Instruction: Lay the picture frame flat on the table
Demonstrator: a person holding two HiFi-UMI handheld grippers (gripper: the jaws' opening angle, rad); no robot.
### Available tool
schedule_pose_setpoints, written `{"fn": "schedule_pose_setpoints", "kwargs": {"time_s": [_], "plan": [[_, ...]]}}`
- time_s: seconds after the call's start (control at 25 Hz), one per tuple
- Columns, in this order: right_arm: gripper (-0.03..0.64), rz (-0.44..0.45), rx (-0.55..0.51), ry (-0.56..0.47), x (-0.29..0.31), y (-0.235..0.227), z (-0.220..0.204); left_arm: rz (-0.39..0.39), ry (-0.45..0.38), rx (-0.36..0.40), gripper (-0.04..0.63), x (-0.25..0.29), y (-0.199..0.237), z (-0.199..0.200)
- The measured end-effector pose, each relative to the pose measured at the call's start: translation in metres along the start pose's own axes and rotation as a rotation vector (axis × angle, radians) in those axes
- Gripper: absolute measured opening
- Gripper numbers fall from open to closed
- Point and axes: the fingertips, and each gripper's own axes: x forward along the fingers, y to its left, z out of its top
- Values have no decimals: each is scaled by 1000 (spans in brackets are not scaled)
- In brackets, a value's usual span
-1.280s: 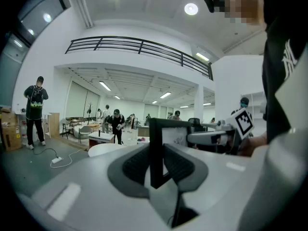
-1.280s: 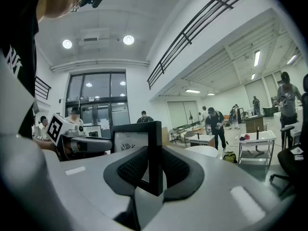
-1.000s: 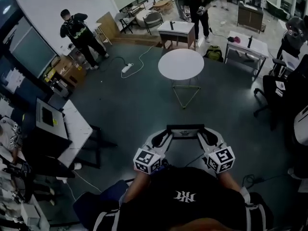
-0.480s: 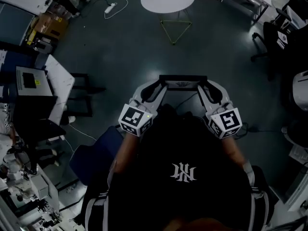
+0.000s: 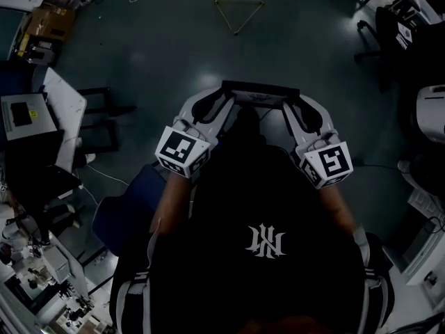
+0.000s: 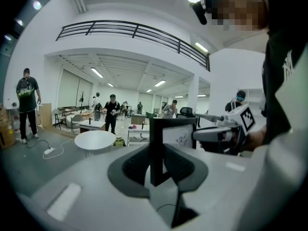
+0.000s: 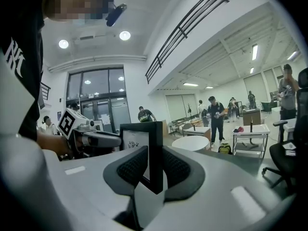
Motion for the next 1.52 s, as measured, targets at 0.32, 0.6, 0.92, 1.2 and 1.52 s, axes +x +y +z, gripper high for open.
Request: {"fn": "schedule_pose_setpoints", "kwargs": {"time_s": [0.32,0.6,0.92,1.2,1.52], "plan": [[87,-46,-21,37,44,-53,22,-65,-16,-15,75,62,37,25],[87,-77,-13,44,101,-107,51,-110,-27,-29,75,127,91,55],[87,-143,-27,62,171,-180,84,-167,-42,-38,75,207,151,86],[87,-131,-36,62,210,-239,99,-196,-13,-36,77,270,179,97],[86,7,-35,54,218,-352,109,-86,-6,-26,77,369,162,124]]}}
